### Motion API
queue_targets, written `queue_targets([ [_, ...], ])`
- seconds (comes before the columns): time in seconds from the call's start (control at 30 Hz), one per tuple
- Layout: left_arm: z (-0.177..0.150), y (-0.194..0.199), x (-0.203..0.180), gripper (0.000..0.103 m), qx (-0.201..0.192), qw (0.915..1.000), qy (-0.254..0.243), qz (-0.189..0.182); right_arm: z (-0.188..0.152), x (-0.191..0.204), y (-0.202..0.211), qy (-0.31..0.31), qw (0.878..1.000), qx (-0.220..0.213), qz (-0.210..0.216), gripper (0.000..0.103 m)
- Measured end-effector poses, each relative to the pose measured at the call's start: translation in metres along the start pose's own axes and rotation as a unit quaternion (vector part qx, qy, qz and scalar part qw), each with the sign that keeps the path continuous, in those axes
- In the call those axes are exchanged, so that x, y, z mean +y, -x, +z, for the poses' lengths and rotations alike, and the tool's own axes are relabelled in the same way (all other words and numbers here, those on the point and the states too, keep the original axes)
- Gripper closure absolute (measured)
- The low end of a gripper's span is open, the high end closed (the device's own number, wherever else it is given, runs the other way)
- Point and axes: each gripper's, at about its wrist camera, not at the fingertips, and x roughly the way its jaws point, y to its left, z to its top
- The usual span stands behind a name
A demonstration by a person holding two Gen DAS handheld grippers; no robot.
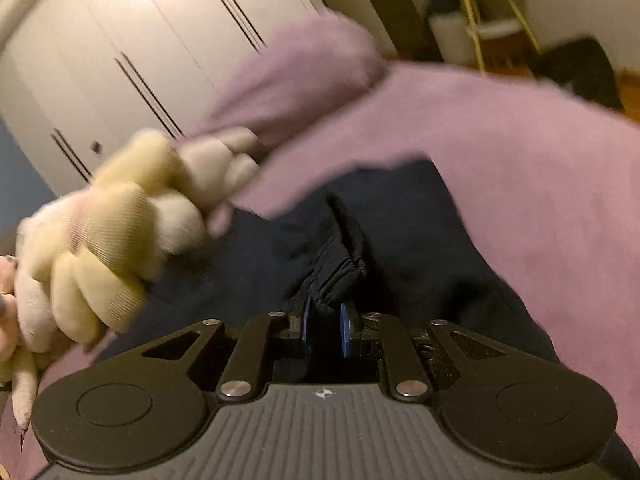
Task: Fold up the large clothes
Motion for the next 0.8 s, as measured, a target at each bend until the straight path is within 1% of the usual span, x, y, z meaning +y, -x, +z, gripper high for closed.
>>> queue_targets([
  [0.13, 0.005, 0.001, -0.003, 0.035, -0.003, 1.0, -0.004, 0.005, 0.002, -0.011, -0.007, -0.04, 0.999, 0.001, 0.021, 0.075],
  [0.2, 0.008, 0.004, -0.004, 0.035, -0.011, 0.9999, 0.003, 0.003, 0.003, -0.004, -0.016, -0.034, 0.999, 0.012, 0.011, 0.075],
  [0.23, 0.01, 0.007, -0.004, 0.035, -0.017, 0.9998, 0.005, 0.001, 0.005, 0.002, -0.019, -0.021, 1.0, 0.017, 0.001, 0.084],
  [0.27, 0.012, 0.01, -0.005, 0.034, -0.028, 0.9996, 0.002, 0.0, 0.005, 0.006, -0.018, -0.001, 1.0, 0.016, -0.003, 0.087],
  [0.3, 0.014, 0.013, -0.007, 0.031, -0.038, 0.9993, -0.004, 0.001, 0.006, 0.014, -0.013, 0.022, 1.0, -0.001, -0.003, 0.088],
  [0.37, 0.017, 0.015, -0.012, 0.027, -0.047, 0.9987, -0.021, 0.003, 0.014, 0.028, 0.007, 0.062, 0.996, -0.063, 0.006, 0.089],
  [0.43, 0.018, 0.012, -0.018, 0.026, -0.043, 0.9984, -0.035, 0.005, 0.017, 0.035, 0.021, 0.092, 0.989, -0.119, -0.013, 0.089],
  [0.47, 0.017, 0.009, -0.02, 0.025, -0.037, 0.9984, -0.041, 0.008, 0.017, 0.036, 0.023, 0.105, 0.985, -0.136, -0.025, 0.089],
  [0.5, 0.017, 0.005, -0.022, 0.024, -0.03, 0.9985, -0.044, 0.01, 0.017, 0.035, 0.02, 0.115, 0.983, -0.138, -0.038, 0.089],
  [0.53, 0.016, 0.002, -0.021, 0.024, -0.022, 0.9987, -0.044, 0.013, 0.018, 0.031, 0.013, 0.117, 0.984, -0.126, -0.047, 0.089],
  [0.57, 0.015, 0.0, -0.02, 0.024, -0.016, 0.9989, -0.04, 0.018, 0.017, 0.026, 0.003, 0.119, 0.985, -0.107, -0.059, 0.088],
  [0.63, 0.013, -0.001, -0.015, 0.023, -0.015, 0.9992, -0.031, 0.019, 0.013, 0.012, -0.022, 0.119, 0.988, -0.044, -0.091, 0.086],
  [0.67, 0.013, -0.002, -0.011, 0.021, -0.015, 0.9994, -0.025, 0.018, 0.011, 0.005, -0.03, 0.116, 0.988, -0.027, -0.095, 0.086],
  [0.7, 0.014, -0.002, -0.008, 0.021, -0.014, 0.9995, -0.021, 0.02, 0.012, 0.002, -0.029, 0.116, 0.989, -0.031, -0.087, 0.086],
  [0.73, 0.014, -0.002, -0.006, 0.021, -0.013, 0.9995, -0.018, 0.021, 0.014, 0.002, -0.025, 0.111, 0.99, -0.037, -0.078, 0.082],
  [0.77, 0.015, -0.003, -0.005, 0.021, -0.012, 0.9995, -0.017, 0.023, 0.016, 0.0, -0.02, 0.098, 0.992, -0.039, -0.072, 0.074],
  [0.8, 0.016, -0.003, -0.005, 0.021, -0.014, 0.9994, -0.018, 0.025, 0.017, -0.002, -0.015, 0.086, 0.993, -0.042, -0.066, 0.072],
])
